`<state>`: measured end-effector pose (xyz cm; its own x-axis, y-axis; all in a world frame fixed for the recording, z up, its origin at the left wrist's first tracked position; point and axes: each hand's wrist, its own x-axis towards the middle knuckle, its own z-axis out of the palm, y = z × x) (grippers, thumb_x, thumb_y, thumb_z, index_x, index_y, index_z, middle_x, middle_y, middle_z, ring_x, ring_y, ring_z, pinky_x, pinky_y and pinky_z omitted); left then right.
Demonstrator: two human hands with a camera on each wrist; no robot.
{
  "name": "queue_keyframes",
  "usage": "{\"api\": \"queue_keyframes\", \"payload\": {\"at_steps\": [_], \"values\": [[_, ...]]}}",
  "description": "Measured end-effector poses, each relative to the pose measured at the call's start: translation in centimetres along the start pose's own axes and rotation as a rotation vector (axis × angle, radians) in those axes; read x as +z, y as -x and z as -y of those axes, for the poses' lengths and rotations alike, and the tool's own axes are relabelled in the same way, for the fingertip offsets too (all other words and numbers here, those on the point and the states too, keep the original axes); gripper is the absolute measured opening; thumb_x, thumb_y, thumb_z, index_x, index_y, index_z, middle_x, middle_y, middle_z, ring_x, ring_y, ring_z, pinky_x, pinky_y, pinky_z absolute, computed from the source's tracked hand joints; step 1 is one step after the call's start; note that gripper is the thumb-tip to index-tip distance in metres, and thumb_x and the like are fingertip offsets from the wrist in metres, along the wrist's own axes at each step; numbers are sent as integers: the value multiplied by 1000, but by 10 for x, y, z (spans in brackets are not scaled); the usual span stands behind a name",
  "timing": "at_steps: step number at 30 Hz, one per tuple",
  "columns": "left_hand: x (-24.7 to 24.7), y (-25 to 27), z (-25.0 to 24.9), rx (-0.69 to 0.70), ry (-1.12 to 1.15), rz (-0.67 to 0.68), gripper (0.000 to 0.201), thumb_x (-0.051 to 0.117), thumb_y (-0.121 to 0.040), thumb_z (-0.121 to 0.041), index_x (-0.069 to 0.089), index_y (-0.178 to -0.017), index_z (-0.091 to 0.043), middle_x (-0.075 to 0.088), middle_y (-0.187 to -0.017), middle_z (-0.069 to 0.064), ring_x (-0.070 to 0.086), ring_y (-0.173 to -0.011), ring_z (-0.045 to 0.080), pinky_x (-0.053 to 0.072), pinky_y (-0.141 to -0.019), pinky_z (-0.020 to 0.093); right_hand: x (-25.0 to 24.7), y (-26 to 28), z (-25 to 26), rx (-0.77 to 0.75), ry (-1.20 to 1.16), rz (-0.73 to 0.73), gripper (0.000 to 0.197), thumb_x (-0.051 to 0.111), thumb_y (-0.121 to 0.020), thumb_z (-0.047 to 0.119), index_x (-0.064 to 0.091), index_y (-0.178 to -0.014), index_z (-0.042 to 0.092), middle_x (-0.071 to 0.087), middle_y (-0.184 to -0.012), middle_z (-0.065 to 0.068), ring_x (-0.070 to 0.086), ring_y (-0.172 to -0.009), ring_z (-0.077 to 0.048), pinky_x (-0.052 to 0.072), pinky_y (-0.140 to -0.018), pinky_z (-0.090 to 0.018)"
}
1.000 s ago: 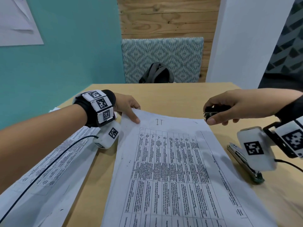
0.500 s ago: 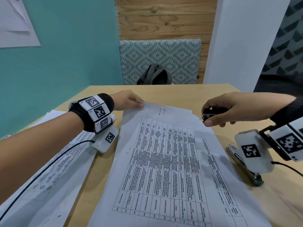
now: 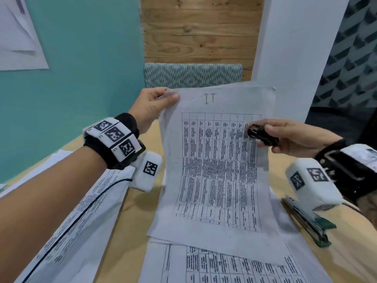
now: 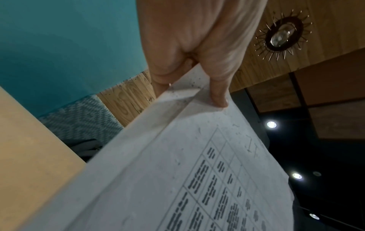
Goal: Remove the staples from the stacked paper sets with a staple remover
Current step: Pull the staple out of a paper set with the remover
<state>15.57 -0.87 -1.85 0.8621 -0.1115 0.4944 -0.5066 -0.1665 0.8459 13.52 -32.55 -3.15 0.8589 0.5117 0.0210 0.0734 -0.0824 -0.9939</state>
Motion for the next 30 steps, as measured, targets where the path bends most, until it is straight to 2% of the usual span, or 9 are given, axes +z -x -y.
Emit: {"api": "queue_keyframes", "payload": {"at_steps": [4, 8, 10, 13, 17, 22, 26, 28, 30], "values": [[-1, 3, -5, 35, 146, -26, 7, 65, -81, -15, 64, -86, -10, 72, -71, -8, 66, -63, 7, 53, -59, 20, 8, -7, -2, -41, 61, 10, 83, 93, -26, 47, 70, -99, 17, 70, -91, 2, 66, -67, -7, 45, -42, -14], [-15, 15, 21, -122, 198, 39, 77, 89, -33, -51, 63, -99, -21, 73, -89, -11, 69, -81, 6, 56, -68, 23, 12, -8, 3, -136, 22, -5, 68, 92, -28, 51, 76, -89, 24, 71, -87, 6, 67, -66, -5, 44, -43, -12], [-17, 22, 38, -212, 161, 144, 85, 90, -24, -55, 64, -99, -24, 73, -93, -11, 68, -83, 6, 55, -73, 25, 14, -9, 8, -189, 3, -5, 64, 91, -31, 51, 76, -88, 27, 71, -88, 8, 67, -66, -4, 44, -44, -11], [-13, 23, 42, -236, 180, 184, 67, 90, -31, -52, 73, -87, -20, 74, -91, -4, 68, -82, 10, 54, -78, 30, 16, -9, 19, -259, 16, -13, 62, 91, -33, 51, 76, -90, 30, 71, -89, 10, 67, -68, -3, 45, -47, -11], [-7, 11, 11, -82, 278, 80, 26, 79, -54, -33, 75, -75, -18, 73, -81, -7, 68, -75, 5, 56, -73, 26, 17, -2, 45, -378, 40, -37, 63, 90, -36, 50, 75, -93, 28, 71, -90, 9, 67, -69, -3, 45, -48, -11], [-2, 8, -31, 103, 386, 22, 38, 81, -57, -31, 74, -90, -14, 73, -98, 0, 66, -94, 16, 54, -84, 33, 23, 26, 80, -554, 81, -32, 59, 86, -46, 51, 72, -99, 29, 68, -92, 9, 66, -72, -3, 46, -51, -10], [-6, 27, -38, 183, 213, 85, 43, 81, -59, -41, 74, -97, -23, 71, -105, -5, 64, -104, 15, 50, -89, 32, 28, 48, 67, -591, 82, 38, 61, 88, -47, 40, 72, -103, 24, 70, -99, 7, 67, -75, -6, 48, -56, -12], [-15, 42, -32, 160, 112, 196, 47, 80, -57, -53, 73, -99, -34, 70, -106, -10, 64, -104, 10, 49, -88, 26, 32, 60, 47, -531, 70, 91, 64, 91, -43, 34, 72, -103, 20, 71, -97, 4, 67, -77, -7, 51, -59, -14], [-21, 58, -22, 132, 3, 378, 37, 76, -68, -47, 73, -102, -31, 70, -109, -8, 63, -104, 8, 48, -89, 23, 36, 70, 29, -438, 88, 128, 69, 93, -38, 36, 73, -102, 21, 72, -94, 1, 67, -77, -8, 52, -61, -17]]}}
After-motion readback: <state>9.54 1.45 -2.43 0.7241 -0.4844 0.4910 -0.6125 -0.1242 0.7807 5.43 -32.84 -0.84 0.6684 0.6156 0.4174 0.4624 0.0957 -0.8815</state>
